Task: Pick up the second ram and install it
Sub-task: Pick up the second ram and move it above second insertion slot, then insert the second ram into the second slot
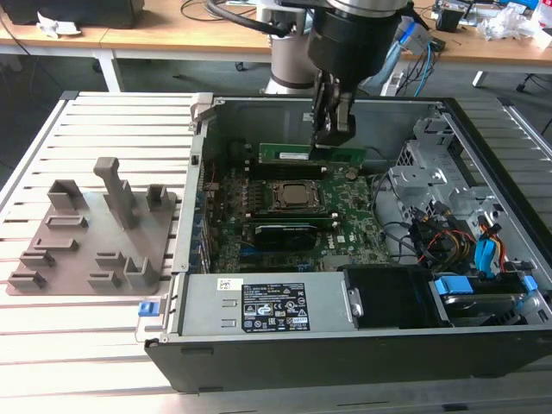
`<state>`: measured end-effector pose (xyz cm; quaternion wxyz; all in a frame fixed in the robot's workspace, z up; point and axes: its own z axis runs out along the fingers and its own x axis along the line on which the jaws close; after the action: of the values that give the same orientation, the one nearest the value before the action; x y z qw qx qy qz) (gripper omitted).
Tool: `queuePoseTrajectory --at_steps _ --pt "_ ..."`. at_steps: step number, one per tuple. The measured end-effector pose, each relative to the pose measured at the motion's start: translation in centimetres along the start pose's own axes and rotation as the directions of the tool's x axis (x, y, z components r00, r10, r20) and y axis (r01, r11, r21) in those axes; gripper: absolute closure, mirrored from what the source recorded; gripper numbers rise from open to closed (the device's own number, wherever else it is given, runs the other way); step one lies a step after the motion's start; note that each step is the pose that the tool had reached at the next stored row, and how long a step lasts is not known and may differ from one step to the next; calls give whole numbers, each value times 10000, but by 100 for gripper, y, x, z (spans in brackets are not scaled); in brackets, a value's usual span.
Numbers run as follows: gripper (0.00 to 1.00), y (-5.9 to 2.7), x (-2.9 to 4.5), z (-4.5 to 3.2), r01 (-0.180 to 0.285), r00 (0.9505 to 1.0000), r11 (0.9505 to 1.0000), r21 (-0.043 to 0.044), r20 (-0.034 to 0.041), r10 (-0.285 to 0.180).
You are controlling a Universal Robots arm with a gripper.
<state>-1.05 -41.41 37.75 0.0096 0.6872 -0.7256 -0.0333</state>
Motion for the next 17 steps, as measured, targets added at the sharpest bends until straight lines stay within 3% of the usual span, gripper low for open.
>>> queuePoseTrajectory --at_steps 4,7,17 --pt "86 -166 -7 44 1 10000 10000 -4 0 -1" --pt "86 -228 -10 50 0 10000 10000 -6 -4 0" --pt "86 -232 -11 51 0 10000 10000 -5 -2 0"
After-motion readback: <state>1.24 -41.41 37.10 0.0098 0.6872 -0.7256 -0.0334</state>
